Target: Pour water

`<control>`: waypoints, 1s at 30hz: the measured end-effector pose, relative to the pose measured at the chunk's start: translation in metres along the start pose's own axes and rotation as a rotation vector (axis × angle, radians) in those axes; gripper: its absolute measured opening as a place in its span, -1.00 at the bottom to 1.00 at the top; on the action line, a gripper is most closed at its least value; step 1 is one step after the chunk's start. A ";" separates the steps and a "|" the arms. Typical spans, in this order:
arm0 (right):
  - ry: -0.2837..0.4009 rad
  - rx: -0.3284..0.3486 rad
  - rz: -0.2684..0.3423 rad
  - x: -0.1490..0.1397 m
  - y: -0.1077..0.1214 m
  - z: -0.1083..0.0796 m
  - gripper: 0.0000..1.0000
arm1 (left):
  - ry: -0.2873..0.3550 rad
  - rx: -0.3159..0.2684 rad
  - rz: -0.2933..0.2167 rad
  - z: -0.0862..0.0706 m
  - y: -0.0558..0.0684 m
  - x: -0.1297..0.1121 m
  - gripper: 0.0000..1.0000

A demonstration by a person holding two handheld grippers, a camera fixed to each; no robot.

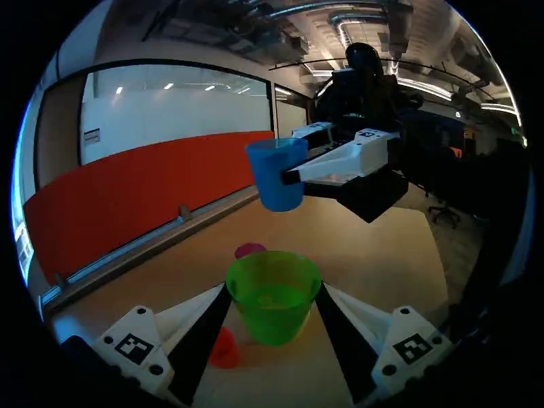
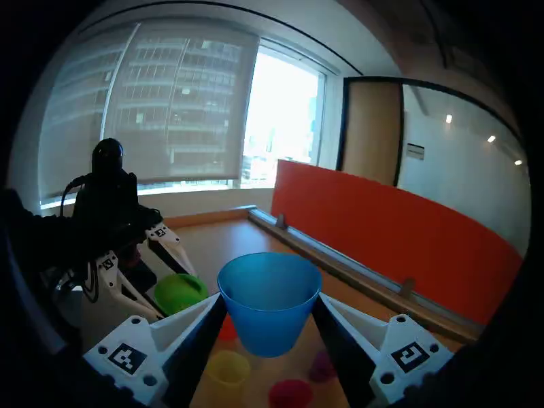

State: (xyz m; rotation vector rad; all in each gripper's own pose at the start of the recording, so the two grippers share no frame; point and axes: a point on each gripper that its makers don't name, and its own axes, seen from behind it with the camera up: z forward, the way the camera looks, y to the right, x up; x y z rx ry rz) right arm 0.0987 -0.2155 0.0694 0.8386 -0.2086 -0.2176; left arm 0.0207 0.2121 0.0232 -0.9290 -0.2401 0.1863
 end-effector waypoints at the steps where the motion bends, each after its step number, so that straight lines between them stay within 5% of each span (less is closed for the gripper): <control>1: -0.009 0.003 -0.001 -0.004 0.000 -0.002 0.77 | -0.011 0.001 0.003 0.001 -0.001 -0.002 0.73; 15: -0.124 0.039 -0.026 -0.056 -0.002 -0.019 0.77 | -0.134 -0.001 0.033 0.004 0.000 -0.030 0.73; 30: -0.192 0.080 0.016 -0.102 -0.010 -0.030 0.77 | -0.255 -0.023 0.059 0.008 0.010 -0.064 0.73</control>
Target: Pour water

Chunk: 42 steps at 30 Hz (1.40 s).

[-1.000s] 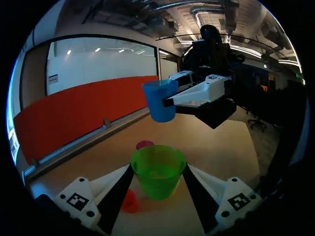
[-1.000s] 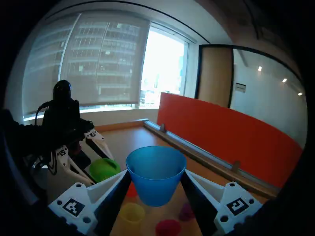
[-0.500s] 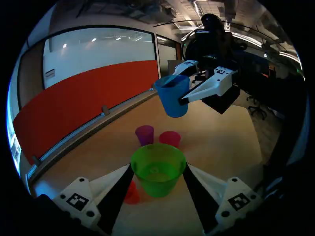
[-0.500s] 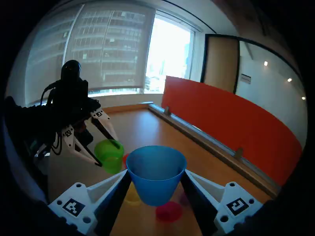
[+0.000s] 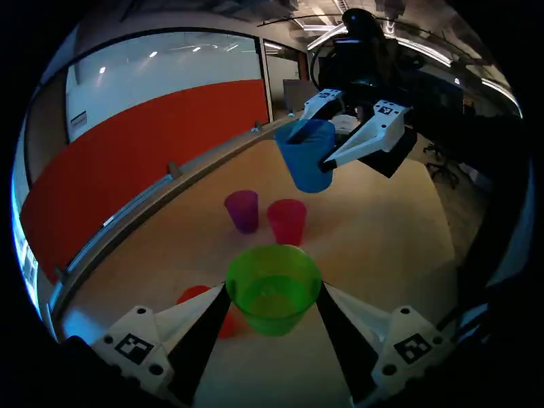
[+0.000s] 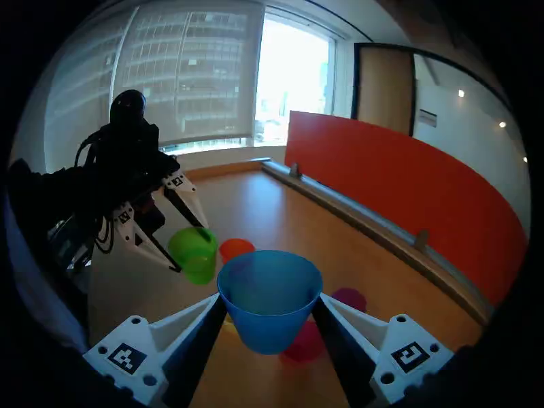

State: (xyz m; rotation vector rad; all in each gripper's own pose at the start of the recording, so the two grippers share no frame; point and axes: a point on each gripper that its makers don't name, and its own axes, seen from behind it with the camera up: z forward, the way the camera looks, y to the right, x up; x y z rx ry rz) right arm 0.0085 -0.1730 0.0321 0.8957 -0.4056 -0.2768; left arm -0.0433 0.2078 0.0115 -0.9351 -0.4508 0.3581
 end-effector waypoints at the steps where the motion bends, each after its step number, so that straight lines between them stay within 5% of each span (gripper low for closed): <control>1: -0.005 0.004 0.000 -0.003 -0.001 0.000 0.77 | -0.006 -0.002 0.000 0.001 0.001 -0.003 0.73; 13: -0.063 0.030 -0.005 -0.035 -0.009 -0.001 0.77 | -0.067 -0.014 -0.002 0.007 0.007 -0.028 0.74; 42: -0.102 0.040 -0.016 -0.056 -0.011 0.007 0.78 | -0.137 -0.057 -0.051 0.032 0.016 -0.062 0.74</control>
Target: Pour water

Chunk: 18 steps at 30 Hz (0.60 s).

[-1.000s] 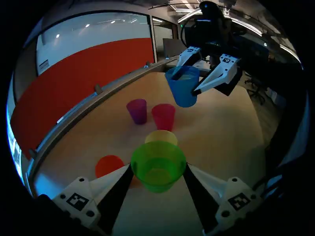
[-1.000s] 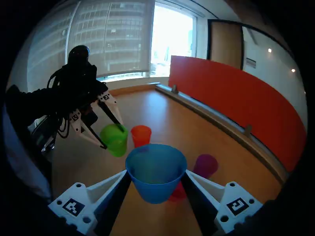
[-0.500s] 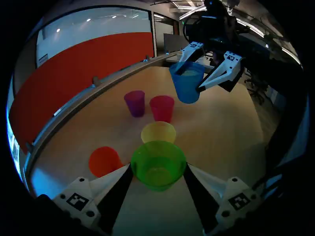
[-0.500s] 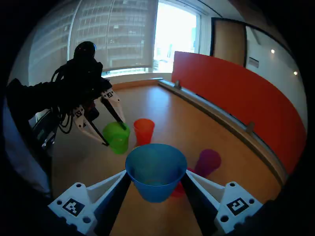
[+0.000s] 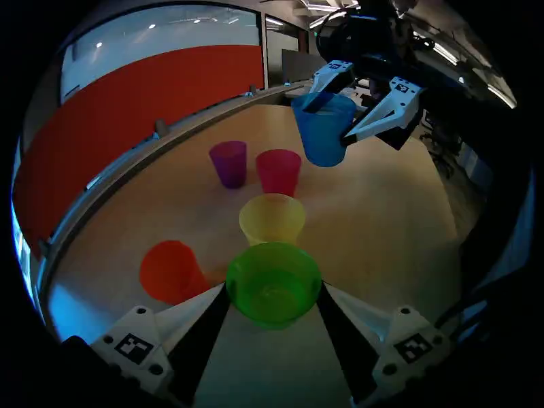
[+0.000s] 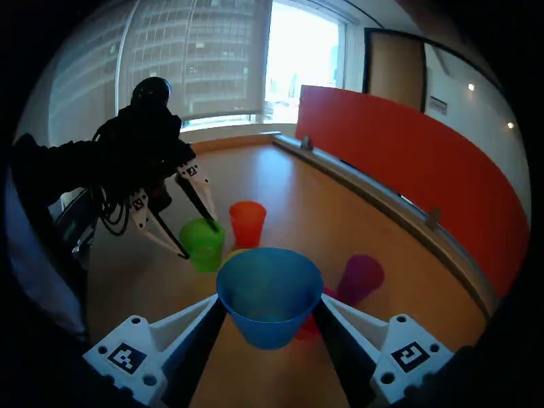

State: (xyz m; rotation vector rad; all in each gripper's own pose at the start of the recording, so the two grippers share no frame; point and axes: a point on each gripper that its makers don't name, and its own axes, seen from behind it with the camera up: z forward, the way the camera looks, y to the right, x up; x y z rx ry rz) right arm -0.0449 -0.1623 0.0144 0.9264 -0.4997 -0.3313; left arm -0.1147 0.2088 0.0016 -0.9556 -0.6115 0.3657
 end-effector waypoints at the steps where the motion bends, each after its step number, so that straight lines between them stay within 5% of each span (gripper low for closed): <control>1: 0.000 0.001 0.001 0.000 0.000 0.001 0.78 | -0.001 -0.002 -0.002 0.001 0.000 -0.001 0.74; 18: -0.006 0.001 0.012 -0.005 0.003 0.007 0.78 | -0.011 -0.019 -0.015 0.014 -0.001 -0.009 0.73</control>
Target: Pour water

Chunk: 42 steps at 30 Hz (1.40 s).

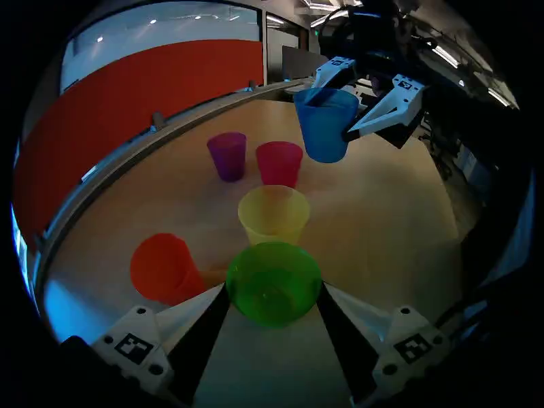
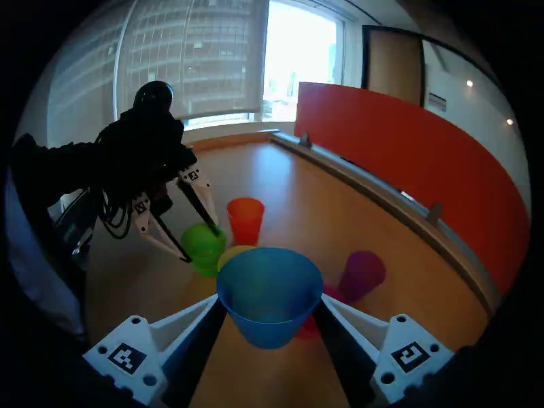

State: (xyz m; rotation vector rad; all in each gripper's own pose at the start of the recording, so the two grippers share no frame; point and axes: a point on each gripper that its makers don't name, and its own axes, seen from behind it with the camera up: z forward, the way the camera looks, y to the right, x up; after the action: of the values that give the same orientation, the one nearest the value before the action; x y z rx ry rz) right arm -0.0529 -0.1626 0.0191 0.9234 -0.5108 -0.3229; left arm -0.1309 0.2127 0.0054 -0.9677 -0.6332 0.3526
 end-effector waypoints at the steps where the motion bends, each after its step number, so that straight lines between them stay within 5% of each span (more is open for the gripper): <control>1: 0.000 0.000 0.000 0.000 0.000 0.000 0.78 | 0.000 0.000 0.000 0.000 0.000 -0.001 0.73; 16: -0.013 0.009 -0.002 -0.007 -0.006 0.008 0.78 | -0.004 -0.004 0.001 0.002 -0.001 -0.007 0.76; 27: -0.030 0.026 0.005 -0.022 -0.014 0.016 0.78 | -0.051 0.003 0.003 0.002 -0.003 -0.022 0.97; 42: -0.064 0.058 0.020 -0.052 -0.028 0.038 0.79 | -0.050 0.031 -0.001 -0.019 -0.007 -0.027 0.97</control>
State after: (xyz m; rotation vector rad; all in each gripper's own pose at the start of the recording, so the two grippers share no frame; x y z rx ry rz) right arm -0.1186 -0.1799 0.0003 0.9664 -0.5903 -0.3217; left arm -0.1396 0.1823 -0.0057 -0.9311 -0.6722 0.3861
